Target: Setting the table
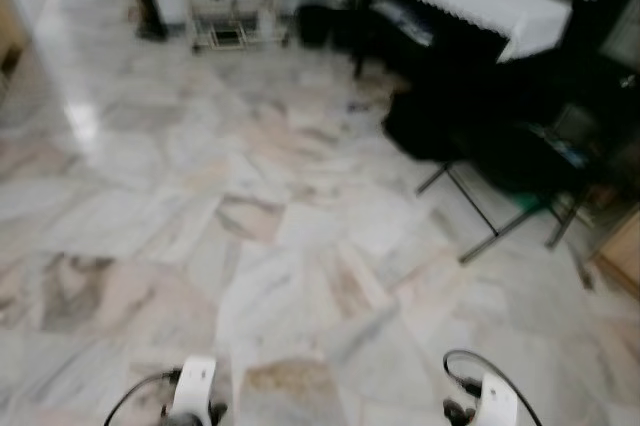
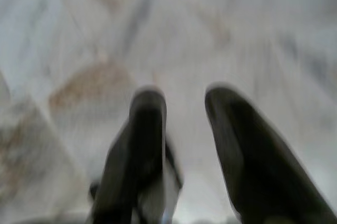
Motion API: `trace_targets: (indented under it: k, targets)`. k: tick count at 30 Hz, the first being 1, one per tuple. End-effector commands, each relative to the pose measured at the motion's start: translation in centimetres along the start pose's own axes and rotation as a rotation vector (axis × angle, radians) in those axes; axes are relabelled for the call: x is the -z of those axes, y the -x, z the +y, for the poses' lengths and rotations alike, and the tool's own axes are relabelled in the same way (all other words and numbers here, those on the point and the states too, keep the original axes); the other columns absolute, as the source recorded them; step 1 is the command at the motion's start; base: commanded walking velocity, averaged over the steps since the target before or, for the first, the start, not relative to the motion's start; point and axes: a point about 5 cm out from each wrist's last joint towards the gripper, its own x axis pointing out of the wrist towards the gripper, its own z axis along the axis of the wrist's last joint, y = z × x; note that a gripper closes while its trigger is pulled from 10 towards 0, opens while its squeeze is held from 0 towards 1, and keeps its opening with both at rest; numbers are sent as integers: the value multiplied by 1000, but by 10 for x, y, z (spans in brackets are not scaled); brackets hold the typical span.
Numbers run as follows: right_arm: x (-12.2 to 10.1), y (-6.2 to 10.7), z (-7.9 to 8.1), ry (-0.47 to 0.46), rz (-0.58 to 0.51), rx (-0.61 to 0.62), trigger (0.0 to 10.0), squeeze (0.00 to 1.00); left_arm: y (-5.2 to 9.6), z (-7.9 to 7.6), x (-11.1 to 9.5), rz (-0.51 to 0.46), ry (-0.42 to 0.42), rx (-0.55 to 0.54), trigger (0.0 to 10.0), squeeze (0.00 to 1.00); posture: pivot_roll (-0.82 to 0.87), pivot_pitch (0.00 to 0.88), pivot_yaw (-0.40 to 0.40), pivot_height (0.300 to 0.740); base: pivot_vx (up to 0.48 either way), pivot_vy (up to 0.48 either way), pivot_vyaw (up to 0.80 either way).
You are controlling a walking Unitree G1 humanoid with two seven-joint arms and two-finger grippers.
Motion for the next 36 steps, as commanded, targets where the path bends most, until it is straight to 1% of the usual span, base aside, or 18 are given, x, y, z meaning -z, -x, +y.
trace_targets:
  k: [1,12,13,16,24,30,36]
  targets:
    - [4,2,-7,2,18,22,10000,0,0,-2,-1,0,-7,9,10000,0,-12,0,-18,740,0,0,-800]
    - [6,2,-6,2,25,28,10000,0,0,1,-1,4,-34,12,10000,0,-8,0,-2,740,0,0,-800]
    - [7,2,-5,3,26,26,10000,0,0,1,-1,10,-64,15,10000,0,-4,0,0,740,0,0,-800]
    - [8,2,-3,5,27,24,10000,0,0,1,0,14,-77,16,10000,0,-5,0,3,740,0,0,-800]
    - [11,2,-3,2,32,37,10000,0,0,1,0,13,-82,15,10000,0,-7,0,10,740,0,0,-800]
    - [11,3,-5,6,33,44,10000,0,1,4,1,19,-91,16,10000,0,-9,0,9,740,0,0,-800]
    - [11,3,-5,9,33,47,10000,0,0,2,-1,15,-86,16,10000,0,-8,0,5,740,0,0,-800]
